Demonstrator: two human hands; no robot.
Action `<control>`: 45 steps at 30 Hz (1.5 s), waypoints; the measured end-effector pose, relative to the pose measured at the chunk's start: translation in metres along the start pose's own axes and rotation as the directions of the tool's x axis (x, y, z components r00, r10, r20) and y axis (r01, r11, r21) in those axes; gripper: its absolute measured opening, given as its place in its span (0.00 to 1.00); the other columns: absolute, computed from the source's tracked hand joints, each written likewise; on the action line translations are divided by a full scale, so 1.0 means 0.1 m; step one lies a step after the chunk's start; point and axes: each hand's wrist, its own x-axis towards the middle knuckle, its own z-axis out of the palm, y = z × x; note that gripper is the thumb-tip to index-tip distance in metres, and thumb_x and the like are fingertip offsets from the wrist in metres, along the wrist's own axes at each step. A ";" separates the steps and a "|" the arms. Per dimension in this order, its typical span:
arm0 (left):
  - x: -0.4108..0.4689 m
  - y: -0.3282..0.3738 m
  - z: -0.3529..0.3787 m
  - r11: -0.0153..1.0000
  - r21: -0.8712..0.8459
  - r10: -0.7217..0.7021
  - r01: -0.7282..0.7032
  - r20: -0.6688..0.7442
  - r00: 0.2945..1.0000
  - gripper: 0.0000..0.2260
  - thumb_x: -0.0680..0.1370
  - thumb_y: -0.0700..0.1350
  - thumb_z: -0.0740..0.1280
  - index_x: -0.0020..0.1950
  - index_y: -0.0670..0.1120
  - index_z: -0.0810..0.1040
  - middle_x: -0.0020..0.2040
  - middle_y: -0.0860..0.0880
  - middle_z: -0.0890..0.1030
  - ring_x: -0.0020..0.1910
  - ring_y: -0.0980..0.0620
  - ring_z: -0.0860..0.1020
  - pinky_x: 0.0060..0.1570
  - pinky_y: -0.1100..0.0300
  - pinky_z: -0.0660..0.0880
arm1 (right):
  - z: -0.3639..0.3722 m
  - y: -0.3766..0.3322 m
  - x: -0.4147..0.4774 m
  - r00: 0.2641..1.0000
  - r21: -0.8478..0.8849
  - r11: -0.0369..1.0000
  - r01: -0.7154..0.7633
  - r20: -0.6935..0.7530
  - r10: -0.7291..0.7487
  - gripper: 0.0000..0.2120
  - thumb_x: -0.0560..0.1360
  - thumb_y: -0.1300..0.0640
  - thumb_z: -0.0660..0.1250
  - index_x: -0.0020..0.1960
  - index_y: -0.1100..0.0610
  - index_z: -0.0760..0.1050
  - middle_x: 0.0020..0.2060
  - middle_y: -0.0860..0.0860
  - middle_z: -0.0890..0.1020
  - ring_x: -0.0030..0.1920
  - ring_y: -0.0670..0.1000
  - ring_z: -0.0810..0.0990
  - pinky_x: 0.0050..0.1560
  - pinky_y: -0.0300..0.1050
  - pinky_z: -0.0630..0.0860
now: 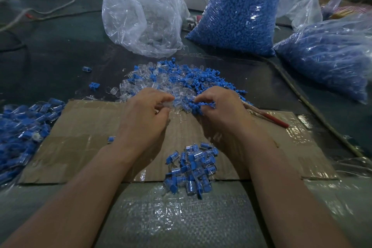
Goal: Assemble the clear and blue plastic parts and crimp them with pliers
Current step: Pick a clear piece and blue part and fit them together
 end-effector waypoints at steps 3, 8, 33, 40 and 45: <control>0.01 0.02 0.00 0.993 -0.080 -0.089 0.089 0.002 0.996 0.12 0.74 0.36 0.68 0.56 0.46 0.79 0.44 0.59 0.74 0.40 0.66 0.72 0.43 0.82 0.67 | 0.00 0.03 -0.03 0.996 -0.074 0.997 -0.026 -0.092 0.019 0.07 0.74 0.58 0.66 0.50 0.54 0.81 0.43 0.47 0.78 0.44 0.44 0.72 0.45 0.39 0.66; 0.02 0.04 -0.02 0.935 -0.279 -0.219 0.219 0.032 0.975 0.13 0.71 0.37 0.71 0.41 0.55 0.74 0.39 0.55 0.79 0.39 0.58 0.79 0.39 0.67 0.77 | 0.11 -0.02 0.00 0.995 -0.219 0.972 -0.086 0.021 0.093 0.10 0.74 0.48 0.66 0.50 0.52 0.79 0.42 0.46 0.76 0.43 0.45 0.71 0.45 0.41 0.69; 0.05 0.12 -0.11 0.616 -0.667 -0.334 0.419 0.261 0.906 0.03 0.76 0.38 0.64 0.46 0.43 0.77 0.33 0.47 0.82 0.28 0.54 0.80 0.28 0.66 0.76 | 0.01 -0.29 -0.15 0.979 0.482 0.875 0.042 -0.194 0.059 0.08 0.74 0.63 0.65 0.45 0.51 0.78 0.34 0.41 0.76 0.33 0.36 0.74 0.33 0.28 0.71; 0.08 0.09 -0.06 0.480 -0.734 -0.350 0.480 0.342 0.872 0.05 0.78 0.41 0.61 0.49 0.41 0.75 0.33 0.45 0.83 0.30 0.50 0.81 0.27 0.66 0.75 | 0.05 -0.40 -0.20 0.969 0.618 0.771 0.153 -0.247 0.005 0.13 0.71 0.66 0.70 0.41 0.47 0.76 0.37 0.42 0.80 0.38 0.40 0.79 0.41 0.32 0.75; 0.07 0.10 -0.05 0.488 -0.723 -0.295 0.489 0.390 0.872 0.11 0.72 0.47 0.64 0.49 0.40 0.75 0.35 0.45 0.83 0.31 0.51 0.82 0.28 0.66 0.76 | 0.07 -0.43 -0.21 0.952 0.631 0.752 0.193 -0.305 0.012 0.11 0.69 0.67 0.71 0.41 0.51 0.78 0.35 0.42 0.80 0.36 0.38 0.79 0.38 0.30 0.74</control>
